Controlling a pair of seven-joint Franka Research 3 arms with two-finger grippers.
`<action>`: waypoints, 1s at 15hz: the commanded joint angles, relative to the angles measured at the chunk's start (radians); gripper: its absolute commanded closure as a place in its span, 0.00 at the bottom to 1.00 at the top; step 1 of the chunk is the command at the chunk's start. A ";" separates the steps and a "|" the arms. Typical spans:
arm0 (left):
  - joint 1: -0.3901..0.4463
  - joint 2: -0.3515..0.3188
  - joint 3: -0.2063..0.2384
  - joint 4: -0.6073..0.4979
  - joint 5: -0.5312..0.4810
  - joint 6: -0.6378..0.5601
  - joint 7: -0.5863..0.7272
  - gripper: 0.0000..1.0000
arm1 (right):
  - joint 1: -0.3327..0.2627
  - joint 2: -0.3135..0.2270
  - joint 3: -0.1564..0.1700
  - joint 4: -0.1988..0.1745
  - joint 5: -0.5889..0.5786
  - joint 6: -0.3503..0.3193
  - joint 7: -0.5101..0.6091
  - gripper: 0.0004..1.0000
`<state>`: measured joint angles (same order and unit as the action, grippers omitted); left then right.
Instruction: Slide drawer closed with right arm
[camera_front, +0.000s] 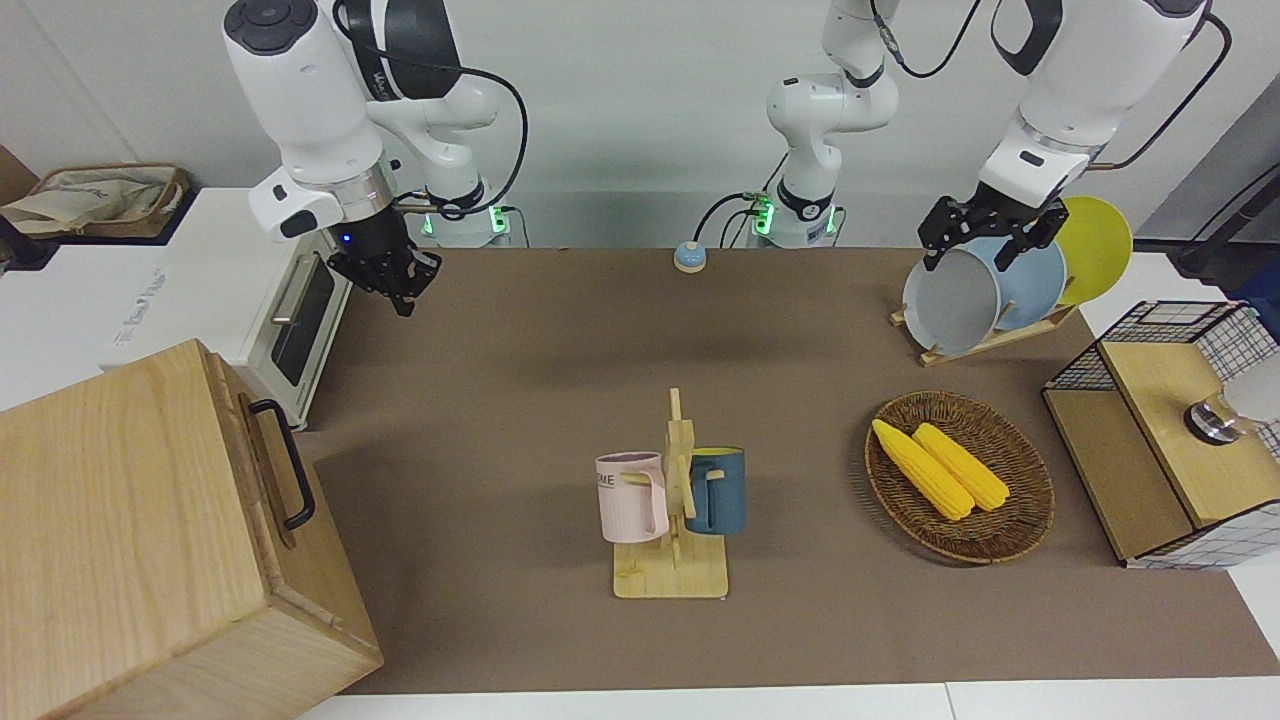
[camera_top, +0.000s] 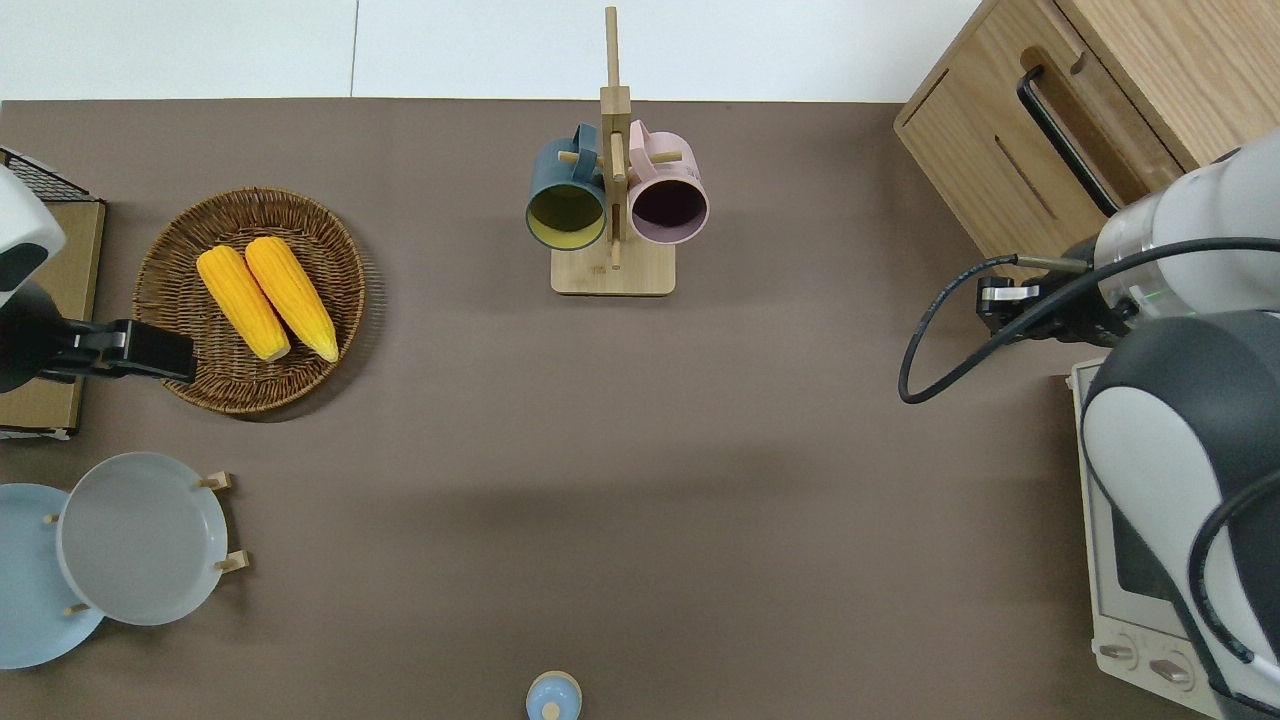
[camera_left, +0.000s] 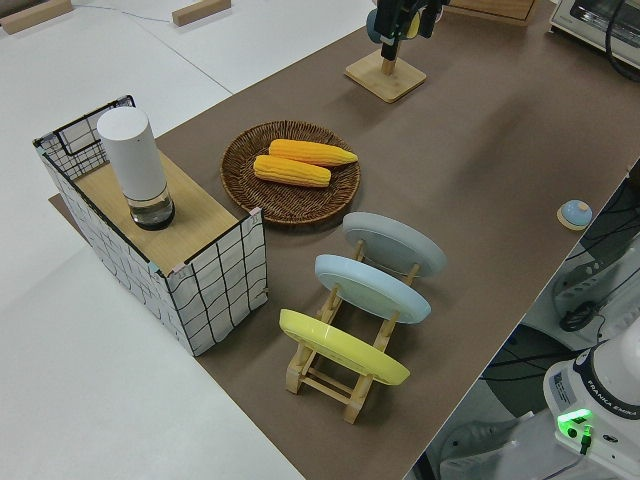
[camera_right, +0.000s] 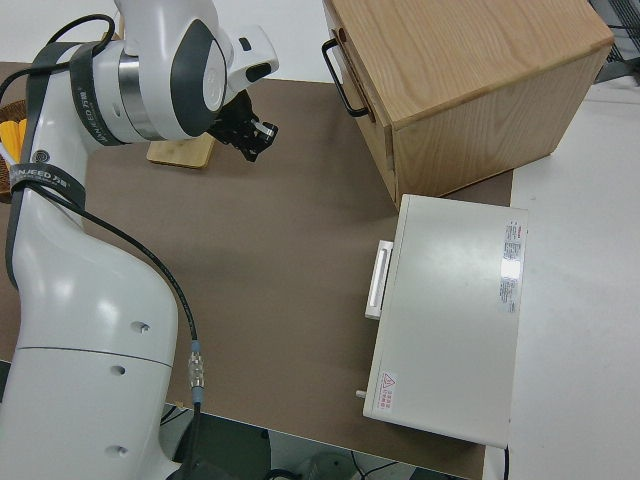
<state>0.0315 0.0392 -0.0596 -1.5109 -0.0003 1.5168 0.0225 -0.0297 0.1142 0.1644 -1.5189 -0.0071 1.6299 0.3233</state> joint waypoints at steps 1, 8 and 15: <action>0.004 0.011 -0.006 0.024 0.017 -0.020 0.010 0.01 | 0.011 0.002 0.001 0.022 -0.008 -0.008 -0.032 0.11; 0.004 0.011 -0.006 0.026 0.017 -0.020 0.010 0.01 | 0.016 0.002 0.003 0.051 -0.008 -0.038 -0.116 0.01; 0.004 0.011 -0.006 0.026 0.017 -0.020 0.010 0.01 | 0.013 0.004 0.003 0.065 -0.022 -0.081 -0.216 0.01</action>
<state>0.0315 0.0392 -0.0596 -1.5109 -0.0003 1.5168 0.0225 -0.0111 0.1141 0.1645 -1.4731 -0.0090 1.5728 0.1465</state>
